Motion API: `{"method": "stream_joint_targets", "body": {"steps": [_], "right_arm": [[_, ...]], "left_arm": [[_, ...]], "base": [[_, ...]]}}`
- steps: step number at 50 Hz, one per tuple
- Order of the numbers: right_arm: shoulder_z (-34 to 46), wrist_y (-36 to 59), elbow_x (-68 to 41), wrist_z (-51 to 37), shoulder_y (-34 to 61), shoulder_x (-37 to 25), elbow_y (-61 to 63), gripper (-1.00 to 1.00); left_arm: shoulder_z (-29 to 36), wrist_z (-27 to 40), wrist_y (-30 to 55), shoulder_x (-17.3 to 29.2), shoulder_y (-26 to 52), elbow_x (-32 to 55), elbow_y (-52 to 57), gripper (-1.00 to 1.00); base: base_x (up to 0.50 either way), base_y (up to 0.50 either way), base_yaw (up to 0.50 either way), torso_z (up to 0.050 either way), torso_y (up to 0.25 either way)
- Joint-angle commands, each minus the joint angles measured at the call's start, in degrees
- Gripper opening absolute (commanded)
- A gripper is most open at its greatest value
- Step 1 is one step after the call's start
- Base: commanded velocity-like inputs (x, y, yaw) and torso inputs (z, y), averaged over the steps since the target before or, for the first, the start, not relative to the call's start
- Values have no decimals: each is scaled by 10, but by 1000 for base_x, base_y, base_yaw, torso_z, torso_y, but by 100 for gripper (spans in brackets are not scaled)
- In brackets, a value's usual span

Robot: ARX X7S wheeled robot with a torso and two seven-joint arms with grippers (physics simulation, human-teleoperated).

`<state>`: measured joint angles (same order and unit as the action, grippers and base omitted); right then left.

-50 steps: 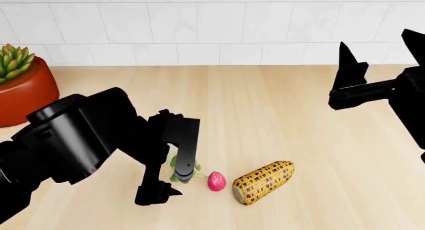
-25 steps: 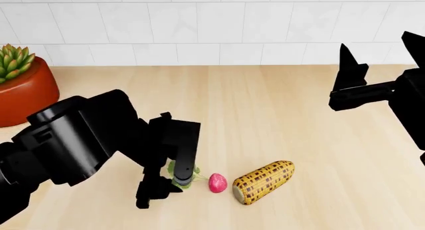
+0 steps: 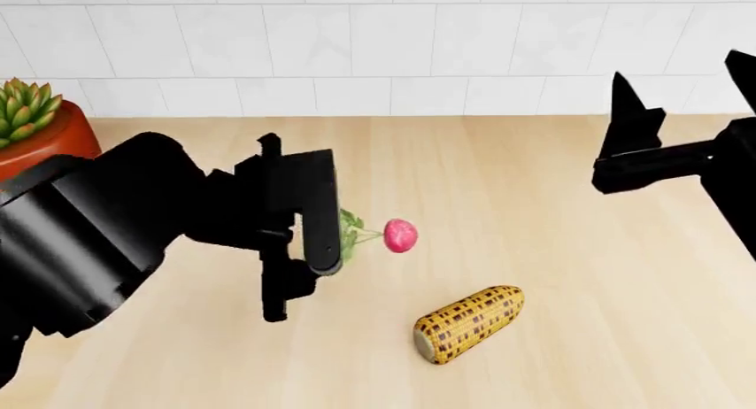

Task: Pick the corn, beet from the counter and place them in the cabinet. Then close the cabinet.

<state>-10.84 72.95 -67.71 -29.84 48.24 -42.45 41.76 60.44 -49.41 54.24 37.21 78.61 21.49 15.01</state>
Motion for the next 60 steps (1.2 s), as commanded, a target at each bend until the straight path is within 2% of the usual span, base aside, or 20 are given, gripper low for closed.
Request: {"method": "stream_joint_targets", "body": {"steps": [1,7,23,28,47,55,60], "right_arm": [[3,0,-8,-9,9,0,-1,100],[-5,-9,-7,-6,-6,-1,1,100],[-2,-22,-5,-4,-11,1,-2,100],[-6,-26,-6,-2,-16,-3,-2,100],[-2,-43,4,4,-29,0,-4,100],[-2,-51,8,6,-36,1,-4,100],[3,-52,8,3,-34,4,-5,100]], "left_arm": [[-113,115,55,15,-15,38,111,-100],[-187,176,98,5,-28,62,147,-100],[-381,253,90,-12,-58,139,244,-100],[-436,279,103,-33,-56,168,265,-100],[-530,334,146,-73,-23,232,301,-100],[-550,359,165,-83,0,242,304,-100],[-534,384,203,-95,45,240,287,-100]], "base": [[0,0,0,0,0],[0,0,0,0,0],[0,0,0,0,0],[0,0,0,0,0],[0,0,0,0,0],[0,0,0,0,0],[0,0,0,0,0]]}}
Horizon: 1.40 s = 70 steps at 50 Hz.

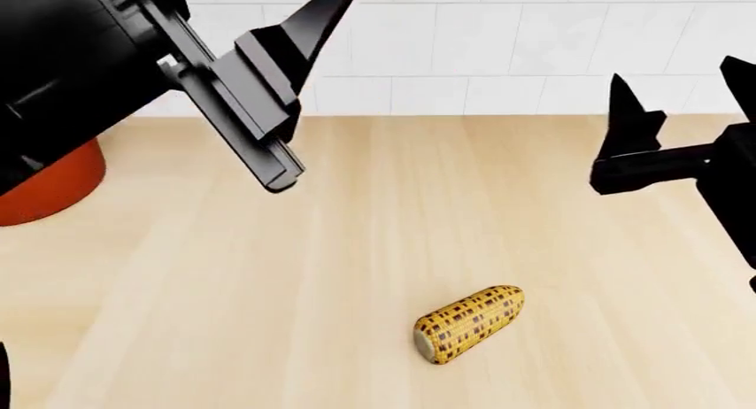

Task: Pick the corn, beet from the counter and place them in the cabinet. Then close the cabinet.

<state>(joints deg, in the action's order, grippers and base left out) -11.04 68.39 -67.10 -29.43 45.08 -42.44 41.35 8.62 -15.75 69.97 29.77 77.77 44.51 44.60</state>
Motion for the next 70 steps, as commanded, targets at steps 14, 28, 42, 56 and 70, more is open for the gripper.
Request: {"method": "stream_joint_targets", "body": {"steps": [14,28,42,56,70], "right_arm": [[9,-10,0,-5,-5,6,-2,100],[16,-20,8,-2,-11,10,-6,100],[20,-29,13,-1,-20,9,-6,100],[23,-35,16,0,-27,9,-7,100],[36,-48,33,10,-34,10,-14,100]], "left_arm": [[36,81,83,-57,166,-12,-61,-100],[51,98,33,-94,201,-51,-142,-100],[83,99,-24,-126,225,-92,-237,-100],[102,108,-59,-164,270,-126,-354,-100],[108,129,-82,-174,314,-167,-470,-100]], "base": [[0,0,0,0,0],[0,0,0,0,0],[0,0,0,0,0],[0,0,0,0,0],[0,0,0,0,0]]}}
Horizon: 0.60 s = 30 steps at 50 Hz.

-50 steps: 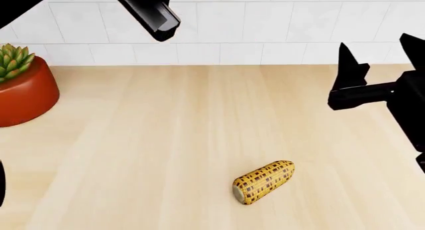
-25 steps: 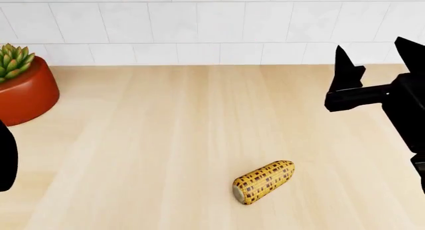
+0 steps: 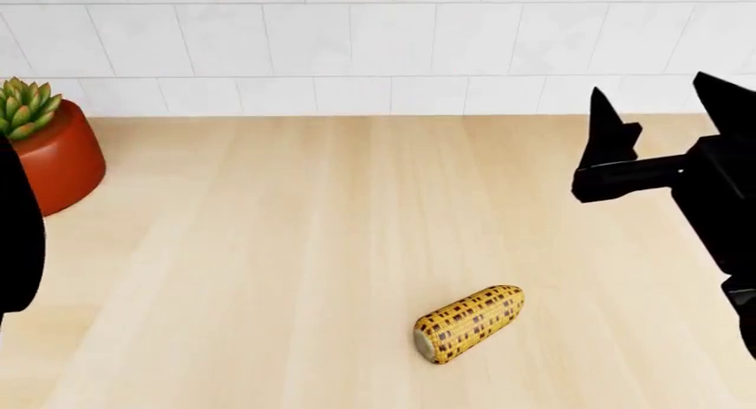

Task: Pick the corn, beet from the counter and place them in the cabinet. Then close the cabinet.

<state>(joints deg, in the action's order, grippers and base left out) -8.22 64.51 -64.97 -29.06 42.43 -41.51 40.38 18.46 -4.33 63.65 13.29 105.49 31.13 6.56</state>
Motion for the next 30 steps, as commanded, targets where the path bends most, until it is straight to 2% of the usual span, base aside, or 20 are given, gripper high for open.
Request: {"method": "stream_joint_targets", "body": {"steps": [1,9,17,30], "right_arm": [[9,-10,12,7,-8,1,-4,100],[16,-12,15,4,-10,4,-4,100],[18,-20,23,6,-17,6,-6,100],[12,-19,13,0,-17,1,-4,100]], "left_arm": [[13,15,-17,-9,43,-36,-103,-100],[89,-41,-32,-1,81,-62,-187,-100],[164,-100,-40,-15,130,-83,-267,-100],[202,-148,-33,-51,198,-95,-406,-100]], "base": [[0,0,0,0,0],[0,0,0,0,0],[0,0,0,0,0],[0,0,0,0,0]]}}
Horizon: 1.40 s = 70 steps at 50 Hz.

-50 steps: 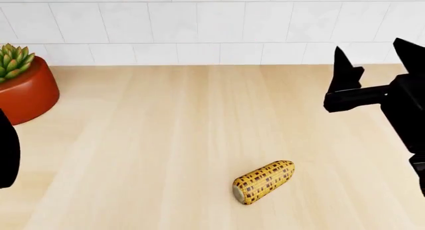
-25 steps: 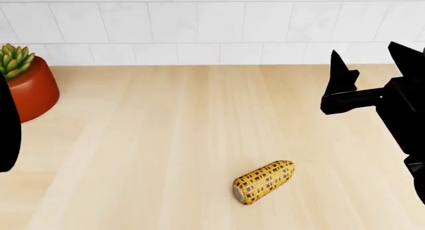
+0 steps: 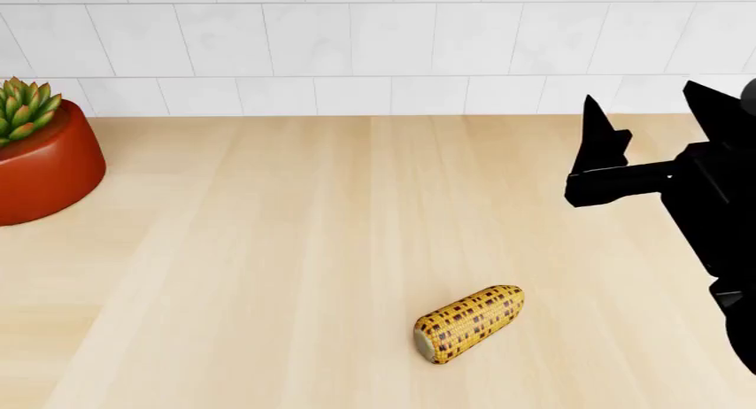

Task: Pick the corn, beet from the counter and place them in the cabinet. Then close the cabinet.

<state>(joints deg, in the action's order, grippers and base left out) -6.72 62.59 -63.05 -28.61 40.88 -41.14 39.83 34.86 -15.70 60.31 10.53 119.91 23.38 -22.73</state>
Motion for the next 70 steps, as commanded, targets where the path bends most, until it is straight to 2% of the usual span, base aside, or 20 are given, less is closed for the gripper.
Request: {"method": "stream_joint_targets", "body": {"steps": [1,24,49,50,70], "right_arm": [[-3,0,-6,-4,-2,-3,1,100],[5,-9,1,-1,-6,-5,-4,100],[10,-25,12,6,-19,-6,-10,100],[10,-25,13,6,-19,-7,-11,100],[2,-24,-1,-2,-24,-11,-7,100]], "left_arm": [[39,-37,0,-25,57,-18,-126,-100],[4,-21,-8,-38,78,-15,-284,-100],[-61,36,11,-34,70,11,-332,-100],[-63,38,11,-34,70,12,-331,100],[-59,37,12,-37,65,14,-325,100]], "base": [[0,0,0,0,0],[0,0,0,0,-1],[0,0,0,0,-5],[0,0,0,0,-10],[0,0,0,0,-5]]}}
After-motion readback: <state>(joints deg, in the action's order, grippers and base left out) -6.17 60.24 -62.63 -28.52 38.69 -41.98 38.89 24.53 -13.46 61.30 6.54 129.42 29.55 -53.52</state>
